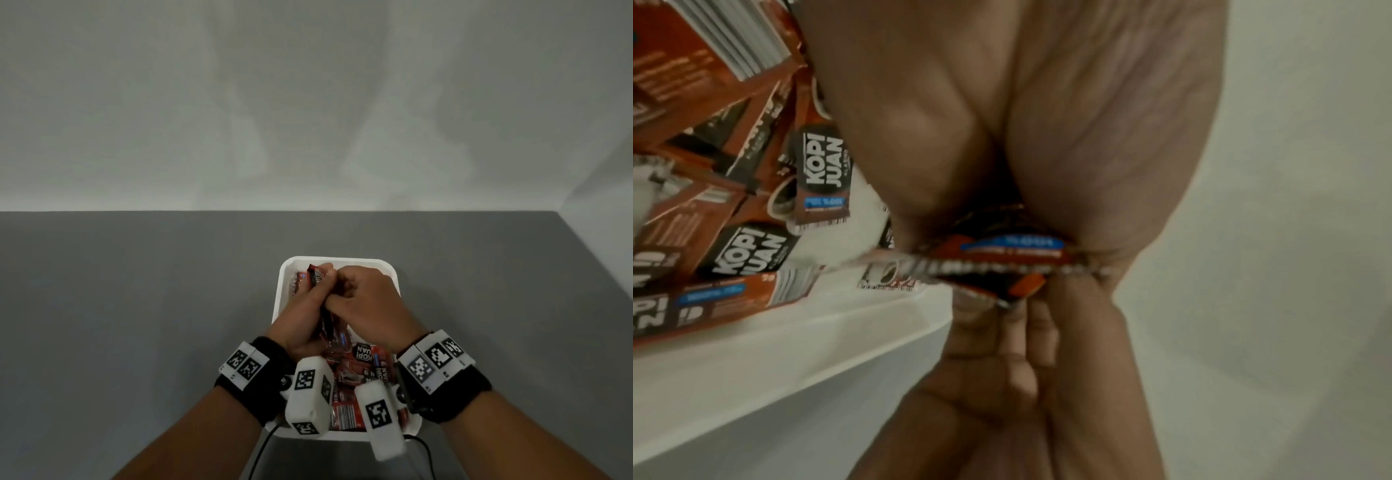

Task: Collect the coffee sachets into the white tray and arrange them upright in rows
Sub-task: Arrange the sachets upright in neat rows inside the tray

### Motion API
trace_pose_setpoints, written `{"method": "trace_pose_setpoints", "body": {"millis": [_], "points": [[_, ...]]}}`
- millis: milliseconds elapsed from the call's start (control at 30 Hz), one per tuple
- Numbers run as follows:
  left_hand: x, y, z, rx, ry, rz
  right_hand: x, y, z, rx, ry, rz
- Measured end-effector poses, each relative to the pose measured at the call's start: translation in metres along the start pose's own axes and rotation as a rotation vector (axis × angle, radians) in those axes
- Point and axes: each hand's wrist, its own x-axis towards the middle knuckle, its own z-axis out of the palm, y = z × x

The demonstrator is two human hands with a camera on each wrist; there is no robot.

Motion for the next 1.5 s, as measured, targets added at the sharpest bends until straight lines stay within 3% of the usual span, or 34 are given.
{"method": "trace_pose_setpoints", "body": {"millis": [100,133,300,667,1000,1100,1200,1333,1500], "points": [[0.002,0.001,-0.009,-0.020,0.039,0.015,-0.002,0.002,-0.012,0.144,-0.018,0.021],[0.002,0.002,-0.012,-0.023,0.042,0.015,-0.001,0.004,-0.018,0.092,-0.035,0.002],[-0.004,0.005,-0.004,0.065,-0.118,-0.001,0.004,0.008,-0.022,-0.266,-0.394,-0.094],[-0.001,0.005,-0.009,0.152,-0.071,-0.058,0.013,0.005,-0.017,-0.455,-0.515,-0.152],[-0.003,0.003,-0.008,0.033,-0.052,-0.069,0.014,0.016,-0.013,-0.428,-0.424,-0.224],[-0.006,0.004,-0.013,0.051,-0.057,-0.006,0.014,0.019,-0.018,-0.144,-0.360,-0.100],[-0.006,0.003,-0.017,0.097,-0.069,0.062,0.015,0.025,-0.022,0.135,-0.128,0.062],[-0.003,0.006,-0.023,0.180,-0.023,0.096,0.012,0.027,-0.026,0.313,0.064,0.126],[0.001,0.014,-0.034,0.297,0.168,0.188,0.008,0.031,-0.027,0.477,0.055,0.224]]}}
